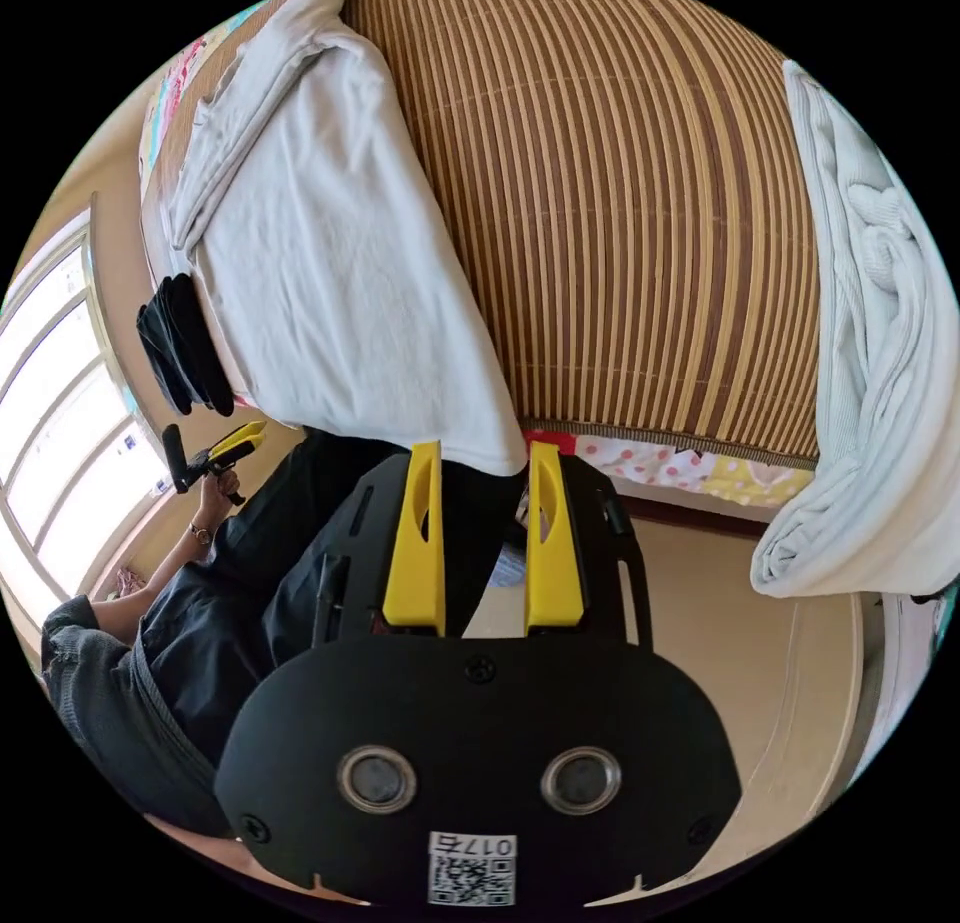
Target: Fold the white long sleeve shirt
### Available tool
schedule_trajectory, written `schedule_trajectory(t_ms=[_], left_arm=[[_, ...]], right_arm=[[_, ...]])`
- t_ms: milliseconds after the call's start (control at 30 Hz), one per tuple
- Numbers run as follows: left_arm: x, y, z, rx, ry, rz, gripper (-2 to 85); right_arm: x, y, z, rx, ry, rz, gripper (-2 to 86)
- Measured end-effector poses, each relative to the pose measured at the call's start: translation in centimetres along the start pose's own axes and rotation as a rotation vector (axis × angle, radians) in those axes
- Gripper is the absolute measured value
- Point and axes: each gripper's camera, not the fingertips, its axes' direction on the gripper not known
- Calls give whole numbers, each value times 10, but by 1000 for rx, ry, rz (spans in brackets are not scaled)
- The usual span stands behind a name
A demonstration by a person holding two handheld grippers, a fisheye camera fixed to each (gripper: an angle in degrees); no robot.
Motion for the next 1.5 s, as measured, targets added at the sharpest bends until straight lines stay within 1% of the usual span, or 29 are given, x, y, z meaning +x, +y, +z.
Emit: schedule_trajectory(t_ms=[67,133,200,267,333,433,500,600,633,667,700,767,800,867,900,933,967,1000,1033,1067,1100,1167,1200,1233,1267,1333,1433,1467,1500], left_arm=[[1,4,16,-61,-3,21,136],[-5,-5,20,-62,-6,15,137],[-15,-24,24,-78,45,15,132],[-30,-58,39,-230,139,41,91],[-36,-76,44,-342,173,62,63],[-29,-83,30,-460,282,227,42],[-25,-78,10,-477,286,309,37],[-28,-67,-32,-427,351,360,32],[-32,-63,-48,-393,420,353,31],[-37,-58,-64,-357,481,342,31],[-39,-56,-71,-340,502,336,31],[-48,-46,-96,-295,532,320,31],[-50,-44,-103,-289,537,319,32],[-55,-32,-127,-277,582,331,34],[-56,-29,-133,-282,588,336,34],[-58,-22,-146,-297,592,356,36],[-61,-14,-162,-304,620,381,36],[-62,-10,-170,-302,648,392,37],[-67,-2,-187,-286,739,407,37],[-73,5,-204,-255,856,419,38],[-77,8,-212,-230,914,424,38],[-93,12,-241,-56,1098,426,40],[-98,11,-247,3,1126,417,40],[-109,5,-255,117,1152,379,40],[-119,-7,-256,206,1163,321,40],[-132,-32,-250,289,1172,214,39],[-148,-85,-236,419,1170,-2,39],[-155,-109,-232,466,1166,-105,40],[-158,-121,-230,491,1159,-155,40]], right_arm=[[8,-7,-1,-55,4,-22,132],[18,-18,-6,-123,2,-52,136],[26,-24,-11,-185,5,-52,138],[34,-28,-19,-220,0,-53,140],[43,-28,-35,-234,-6,-64,140],[56,-26,-55,-226,-12,-66,139],[62,-25,-60,-221,-8,-78,137],[70,-18,-75,-199,11,-72,119],[73,-13,-81,-200,-19,-95,93],[74,-9,-85,-199,-78,-128,73],[77,-1,-91,-197,-200,-168,50],[84,16,-104,-170,-266,-174,41],[87,33,-115,-136,-348,-215,37],[93,64,-132,-89,-585,-304,34],[99,88,-144,-44,-755,-355,32],[104,114,-157,28,-907,-412,31],[106,128,-165,75,-976,-442,30],[108,155,-180,173,-1095,-498,29],[108,178,-192,264,-1183,-545,28],[108,188,-197,306,-1221,-563,27],[108,201,-204,381,-1282,-580,26],[111,205,-206,492,-1347,-538,24],[114,198,-204,561,-1373,-478,23],[116,185,-201,622,-1392,-393,22],[117,176,-200,654,-1402,-343,22],[120,130,-195,786,-1466,-145,22],[109,57,-199,867,-1530,39,24],[106,41,-203,875,-1526,59,25],[99,9,-213,889,-1490,83,27]])
